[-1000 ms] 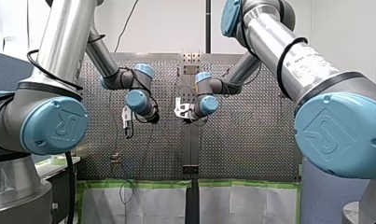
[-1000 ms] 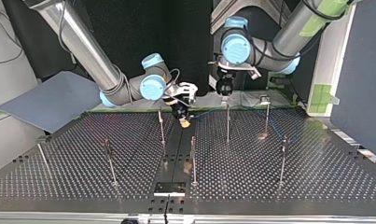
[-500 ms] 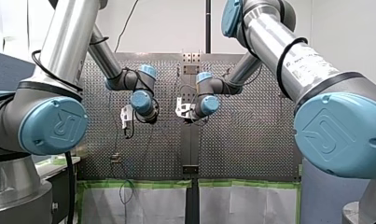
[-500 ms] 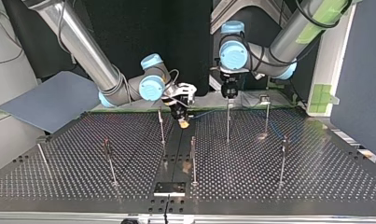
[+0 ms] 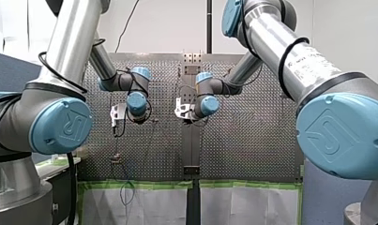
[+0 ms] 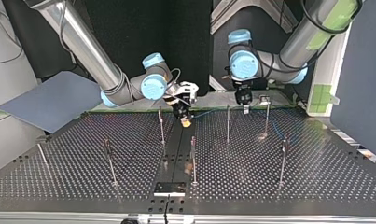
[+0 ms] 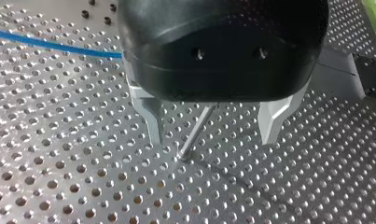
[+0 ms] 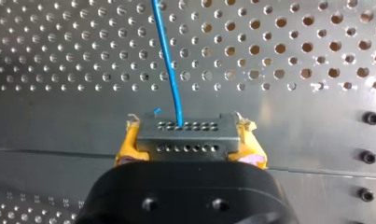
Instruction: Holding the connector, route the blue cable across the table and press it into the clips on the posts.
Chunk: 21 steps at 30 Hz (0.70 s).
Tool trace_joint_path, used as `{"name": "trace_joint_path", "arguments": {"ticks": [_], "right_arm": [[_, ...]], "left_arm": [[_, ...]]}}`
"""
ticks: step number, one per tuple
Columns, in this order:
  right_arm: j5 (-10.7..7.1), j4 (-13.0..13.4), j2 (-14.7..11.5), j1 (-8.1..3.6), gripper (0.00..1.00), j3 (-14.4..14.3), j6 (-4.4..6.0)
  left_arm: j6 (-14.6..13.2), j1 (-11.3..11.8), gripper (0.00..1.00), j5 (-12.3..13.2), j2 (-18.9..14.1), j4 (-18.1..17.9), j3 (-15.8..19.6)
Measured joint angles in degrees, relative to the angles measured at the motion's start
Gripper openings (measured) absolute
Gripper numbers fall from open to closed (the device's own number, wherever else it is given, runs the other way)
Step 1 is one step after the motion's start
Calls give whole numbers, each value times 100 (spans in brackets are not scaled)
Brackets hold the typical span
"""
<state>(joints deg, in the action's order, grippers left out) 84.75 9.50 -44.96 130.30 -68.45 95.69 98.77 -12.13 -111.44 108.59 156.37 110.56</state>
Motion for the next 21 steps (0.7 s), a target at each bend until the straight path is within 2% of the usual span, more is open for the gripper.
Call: {"name": "trace_joint_path", "arguments": {"ticks": [3,10,13,15,21], "right_arm": [[-13,0,0,11,0,0,-3],[-16,0,0,16,0,-2,-5],[-13,1,-1,17,0,-3,-5],[-12,0,-1,17,0,-2,-4],[-12,0,0,18,0,0,-4]], "left_arm": [[61,0,100,4,16,112,12],[252,70,100,-373,18,222,368],[242,44,100,-488,11,194,522],[181,-3,100,-463,-5,136,566],[-53,-142,100,-171,-182,-95,603]]}}
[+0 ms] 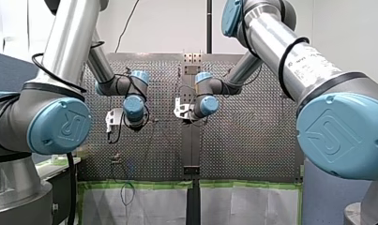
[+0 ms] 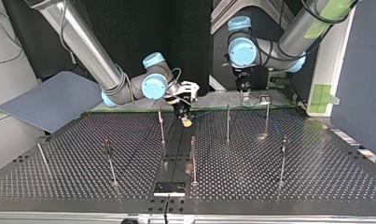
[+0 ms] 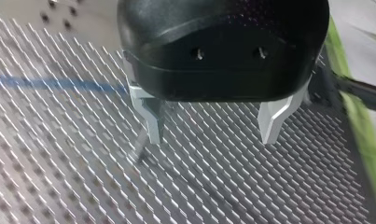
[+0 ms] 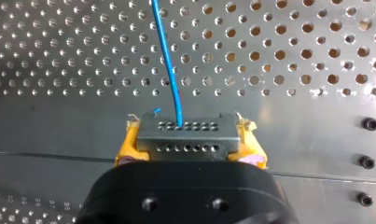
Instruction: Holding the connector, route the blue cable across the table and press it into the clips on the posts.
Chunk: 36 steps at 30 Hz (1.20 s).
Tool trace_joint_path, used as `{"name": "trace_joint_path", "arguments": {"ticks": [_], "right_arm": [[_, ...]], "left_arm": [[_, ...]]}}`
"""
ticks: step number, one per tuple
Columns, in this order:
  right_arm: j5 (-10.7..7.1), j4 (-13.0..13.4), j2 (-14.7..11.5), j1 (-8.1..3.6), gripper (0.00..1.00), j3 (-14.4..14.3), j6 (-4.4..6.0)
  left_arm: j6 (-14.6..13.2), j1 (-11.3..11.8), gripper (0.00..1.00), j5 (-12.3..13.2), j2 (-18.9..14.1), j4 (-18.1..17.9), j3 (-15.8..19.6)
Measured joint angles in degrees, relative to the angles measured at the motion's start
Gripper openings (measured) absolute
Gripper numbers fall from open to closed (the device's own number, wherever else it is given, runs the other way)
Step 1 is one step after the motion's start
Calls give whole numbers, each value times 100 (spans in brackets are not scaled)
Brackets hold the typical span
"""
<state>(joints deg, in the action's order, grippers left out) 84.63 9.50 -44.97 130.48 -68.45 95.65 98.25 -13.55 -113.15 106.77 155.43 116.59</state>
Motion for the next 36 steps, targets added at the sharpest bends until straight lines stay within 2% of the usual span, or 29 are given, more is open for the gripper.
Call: {"name": "trace_joint_path", "arguments": {"ticks": [7,14,21,31,36], "right_arm": [[-4,0,1,1,0,0,1],[-6,0,0,1,0,0,4],[-2,0,0,0,0,-1,4],[-1,1,0,-18,0,-2,6],[1,7,0,-42,0,-2,6]], "left_arm": [[-32,-55,100,392,-332,-167,-34],[-28,-13,100,651,-375,-236,-88],[-67,47,100,566,-175,-80,-338],[-374,155,100,206,359,349,-872],[-427,185,100,264,654,512,-1165]]}}
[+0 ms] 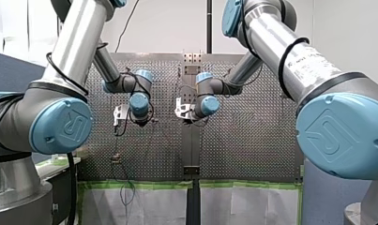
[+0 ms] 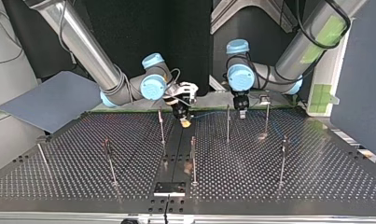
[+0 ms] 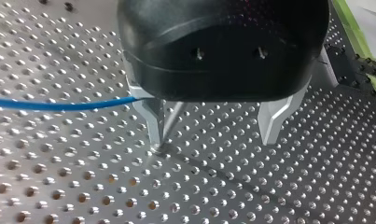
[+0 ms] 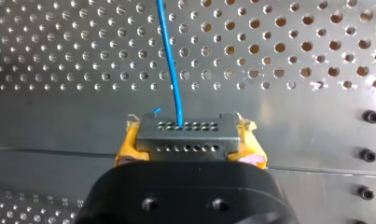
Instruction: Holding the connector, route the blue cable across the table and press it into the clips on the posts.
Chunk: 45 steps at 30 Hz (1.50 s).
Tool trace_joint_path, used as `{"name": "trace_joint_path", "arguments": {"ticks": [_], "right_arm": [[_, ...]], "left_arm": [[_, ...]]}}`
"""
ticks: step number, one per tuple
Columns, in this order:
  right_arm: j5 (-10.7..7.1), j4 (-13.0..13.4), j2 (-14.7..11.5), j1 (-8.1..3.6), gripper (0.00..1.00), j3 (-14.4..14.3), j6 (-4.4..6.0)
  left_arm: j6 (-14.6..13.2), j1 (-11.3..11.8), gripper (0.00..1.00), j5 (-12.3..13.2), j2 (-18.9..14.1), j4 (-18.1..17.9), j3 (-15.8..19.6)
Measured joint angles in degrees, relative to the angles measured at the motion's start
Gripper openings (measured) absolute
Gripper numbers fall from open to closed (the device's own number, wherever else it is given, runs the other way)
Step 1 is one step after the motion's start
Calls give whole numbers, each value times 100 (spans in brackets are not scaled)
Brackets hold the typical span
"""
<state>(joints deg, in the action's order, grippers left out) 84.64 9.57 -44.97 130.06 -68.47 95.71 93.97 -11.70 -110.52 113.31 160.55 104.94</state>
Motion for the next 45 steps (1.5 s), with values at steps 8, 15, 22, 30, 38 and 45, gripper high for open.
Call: {"name": "trace_joint_path", "arguments": {"ticks": [8,15,22,30,38,45], "right_arm": [[0,2,0,-22,0,-1,2],[-1,0,0,-27,0,0,2],[-23,-8,0,-27,0,0,-6],[-26,-15,0,-26,0,-3,-14],[-26,-16,0,-22,0,0,-15],[-26,-16,0,-6,0,1,-15]], "left_arm": [[104,67,100,235,470,106,-471],[198,209,100,158,802,113,-798],[316,339,100,-18,843,208,-835],[439,349,100,129,835,385,-795],[690,332,100,448,561,224,-459],[798,319,100,440,232,103,-262]]}}
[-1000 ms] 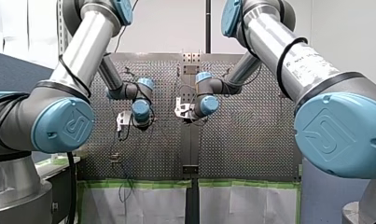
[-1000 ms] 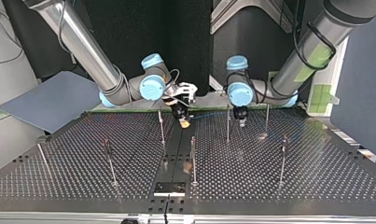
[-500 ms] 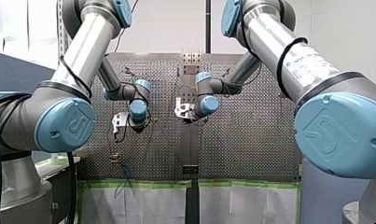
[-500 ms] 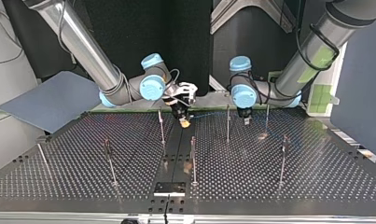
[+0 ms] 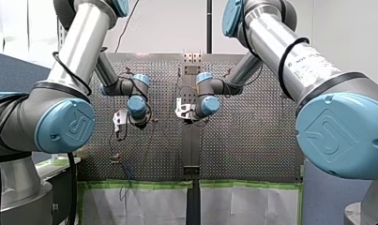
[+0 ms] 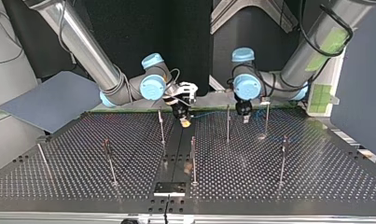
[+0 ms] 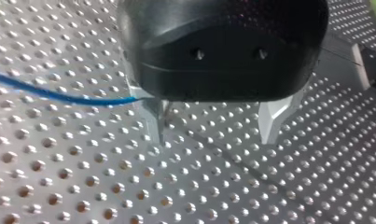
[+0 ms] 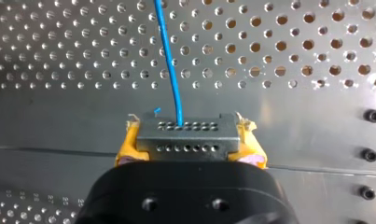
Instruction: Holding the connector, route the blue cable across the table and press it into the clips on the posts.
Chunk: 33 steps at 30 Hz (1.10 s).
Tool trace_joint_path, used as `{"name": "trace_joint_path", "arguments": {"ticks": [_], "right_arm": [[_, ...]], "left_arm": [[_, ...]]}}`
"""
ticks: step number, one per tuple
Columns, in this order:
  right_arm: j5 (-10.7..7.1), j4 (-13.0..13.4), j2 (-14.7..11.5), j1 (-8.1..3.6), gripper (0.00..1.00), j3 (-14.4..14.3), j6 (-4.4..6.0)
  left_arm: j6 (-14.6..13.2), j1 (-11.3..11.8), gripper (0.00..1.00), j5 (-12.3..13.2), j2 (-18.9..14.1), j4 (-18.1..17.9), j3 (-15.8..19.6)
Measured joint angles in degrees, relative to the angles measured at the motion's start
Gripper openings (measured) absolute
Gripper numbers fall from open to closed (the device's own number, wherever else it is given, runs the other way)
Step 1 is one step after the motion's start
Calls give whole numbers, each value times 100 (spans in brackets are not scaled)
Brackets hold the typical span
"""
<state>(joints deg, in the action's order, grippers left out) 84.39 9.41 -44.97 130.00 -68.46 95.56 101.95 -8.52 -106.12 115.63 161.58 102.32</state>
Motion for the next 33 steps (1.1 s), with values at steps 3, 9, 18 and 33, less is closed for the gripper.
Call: {"name": "trace_joint_path", "arguments": {"ticks": [3,9,18,33], "right_arm": [[0,-1,0,8,0,-2,0],[-2,-6,0,16,0,0,0],[-1,-9,0,21,0,-1,0],[1,-1,0,-19,0,-1,0]], "left_arm": [[1,-7,100,-4,-138,-47,94],[-22,-43,100,-11,-363,-36,272],[-169,-162,100,9,-685,-57,682],[-188,-607,100,290,-955,-197,943]]}}
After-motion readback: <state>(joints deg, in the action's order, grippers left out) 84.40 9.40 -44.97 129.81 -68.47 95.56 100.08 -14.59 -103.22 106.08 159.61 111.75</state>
